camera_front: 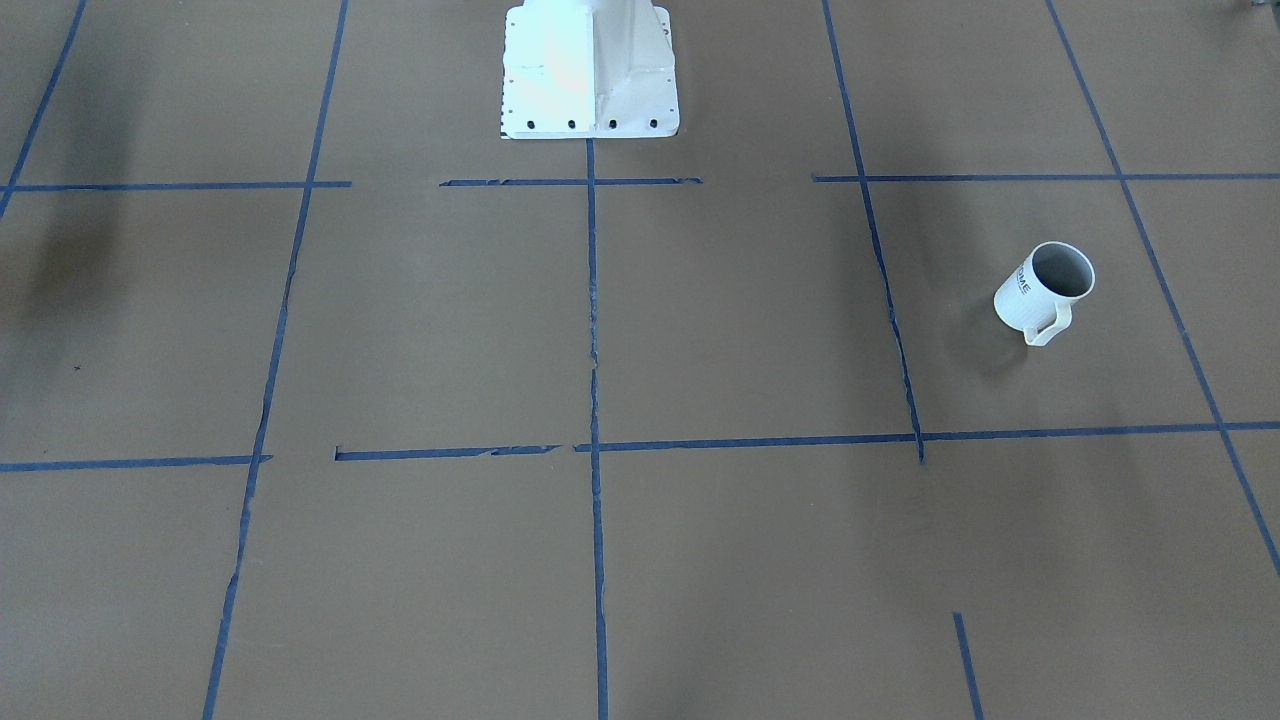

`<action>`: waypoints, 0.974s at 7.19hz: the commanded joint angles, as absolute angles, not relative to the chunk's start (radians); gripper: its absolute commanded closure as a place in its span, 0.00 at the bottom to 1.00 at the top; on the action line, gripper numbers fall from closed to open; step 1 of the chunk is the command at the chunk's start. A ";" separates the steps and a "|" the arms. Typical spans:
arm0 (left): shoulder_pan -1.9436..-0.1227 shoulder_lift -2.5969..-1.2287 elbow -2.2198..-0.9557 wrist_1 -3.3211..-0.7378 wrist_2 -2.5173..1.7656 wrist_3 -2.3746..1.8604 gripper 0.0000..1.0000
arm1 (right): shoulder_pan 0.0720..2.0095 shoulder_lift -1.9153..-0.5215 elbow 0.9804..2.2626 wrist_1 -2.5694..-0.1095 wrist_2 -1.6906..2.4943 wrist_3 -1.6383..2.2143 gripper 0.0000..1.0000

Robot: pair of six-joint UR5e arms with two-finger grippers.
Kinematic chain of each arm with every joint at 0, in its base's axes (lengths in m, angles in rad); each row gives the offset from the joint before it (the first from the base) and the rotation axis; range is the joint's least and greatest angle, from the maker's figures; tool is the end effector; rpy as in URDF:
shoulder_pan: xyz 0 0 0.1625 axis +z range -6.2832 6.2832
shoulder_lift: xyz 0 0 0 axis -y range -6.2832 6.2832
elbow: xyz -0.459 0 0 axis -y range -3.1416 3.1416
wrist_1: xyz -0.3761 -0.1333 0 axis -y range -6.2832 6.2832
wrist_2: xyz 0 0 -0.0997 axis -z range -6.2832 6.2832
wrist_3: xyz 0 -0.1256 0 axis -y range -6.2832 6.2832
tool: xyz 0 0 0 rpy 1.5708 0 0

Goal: Left arm hands cup to right arm to dump lemon

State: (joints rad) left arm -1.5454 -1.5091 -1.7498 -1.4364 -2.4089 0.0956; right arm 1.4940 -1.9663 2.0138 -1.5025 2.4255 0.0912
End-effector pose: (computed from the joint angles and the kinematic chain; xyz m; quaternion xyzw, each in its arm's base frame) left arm -0.0287 -0.4443 0.6623 0.0065 0.4069 0.0518 0.9120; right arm 0.0149 -0.3094 0.6386 0.0178 -0.4167 -0.0174 0.9087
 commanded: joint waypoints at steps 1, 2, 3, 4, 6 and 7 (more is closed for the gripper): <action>-1.545 -1.502 -1.767 -1.447 -2.324 0.089 0.00 | 1.496 -1.983 2.014 -1.500 2.421 0.091 0.00; -1.546 -1.502 -1.757 -1.445 -2.376 0.087 0.00 | 1.496 -1.986 2.013 -1.500 2.418 0.091 0.00; -1.546 -1.500 -1.755 -1.445 -2.413 0.089 0.00 | 1.496 -1.987 2.013 -1.500 2.408 0.091 0.00; -1.546 -1.499 -1.767 -1.445 -2.411 0.090 0.00 | 1.496 -1.988 2.010 -1.503 2.393 0.091 0.00; -1.546 -1.499 -1.753 -1.447 -2.414 0.092 0.00 | 1.496 -1.980 2.017 -1.503 2.385 0.089 0.00; -1.546 -1.500 -1.756 -1.445 -2.419 0.092 0.00 | 1.496 -1.979 2.011 -1.508 2.384 0.089 0.00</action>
